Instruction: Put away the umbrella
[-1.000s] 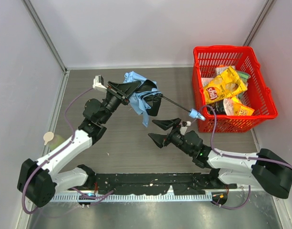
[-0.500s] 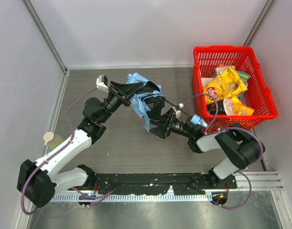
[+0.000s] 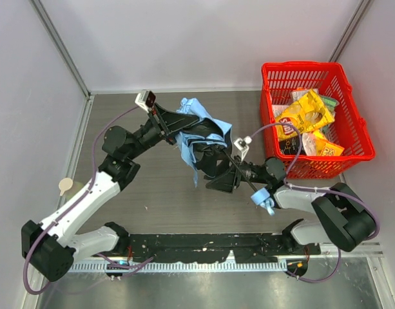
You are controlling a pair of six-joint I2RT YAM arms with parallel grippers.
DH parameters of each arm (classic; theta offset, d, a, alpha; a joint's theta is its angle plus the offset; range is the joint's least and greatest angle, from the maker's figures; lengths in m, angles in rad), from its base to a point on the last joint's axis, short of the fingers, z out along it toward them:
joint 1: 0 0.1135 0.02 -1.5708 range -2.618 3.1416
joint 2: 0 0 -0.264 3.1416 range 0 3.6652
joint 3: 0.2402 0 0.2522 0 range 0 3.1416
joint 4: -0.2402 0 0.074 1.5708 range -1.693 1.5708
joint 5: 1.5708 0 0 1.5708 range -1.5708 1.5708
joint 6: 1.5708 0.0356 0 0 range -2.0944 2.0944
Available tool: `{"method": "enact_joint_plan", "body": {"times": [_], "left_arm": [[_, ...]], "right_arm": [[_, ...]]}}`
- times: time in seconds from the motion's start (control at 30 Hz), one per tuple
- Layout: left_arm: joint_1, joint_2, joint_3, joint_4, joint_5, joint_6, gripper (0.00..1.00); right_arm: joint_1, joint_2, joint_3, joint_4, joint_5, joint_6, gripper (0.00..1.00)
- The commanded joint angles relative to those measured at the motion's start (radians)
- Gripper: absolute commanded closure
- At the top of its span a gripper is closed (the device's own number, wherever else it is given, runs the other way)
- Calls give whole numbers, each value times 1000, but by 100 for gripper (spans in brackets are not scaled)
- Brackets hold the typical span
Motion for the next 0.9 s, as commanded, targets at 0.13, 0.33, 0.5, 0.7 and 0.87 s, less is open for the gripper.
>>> {"method": "enact_joint_plan", "body": {"times": [0.13, 0.33, 0.5, 0.7, 0.87], "left_arm": [[-1, -36, 105, 112, 108, -83, 100], [-1, -49, 102, 120, 107, -97, 100], [-4, -46, 108, 124, 113, -95, 100], [-9, -31, 111, 147, 113, -103, 100], [-14, -23, 111, 160, 108, -105, 100]], "right_arm": [[84, -47, 226, 381, -86, -138, 13], [190, 7, 341, 381, -124, -143, 16], [229, 10, 347, 379, -131, -158, 18], [252, 17, 365, 381, -125, -169, 25], [256, 33, 395, 381, -125, -161, 31]]}}
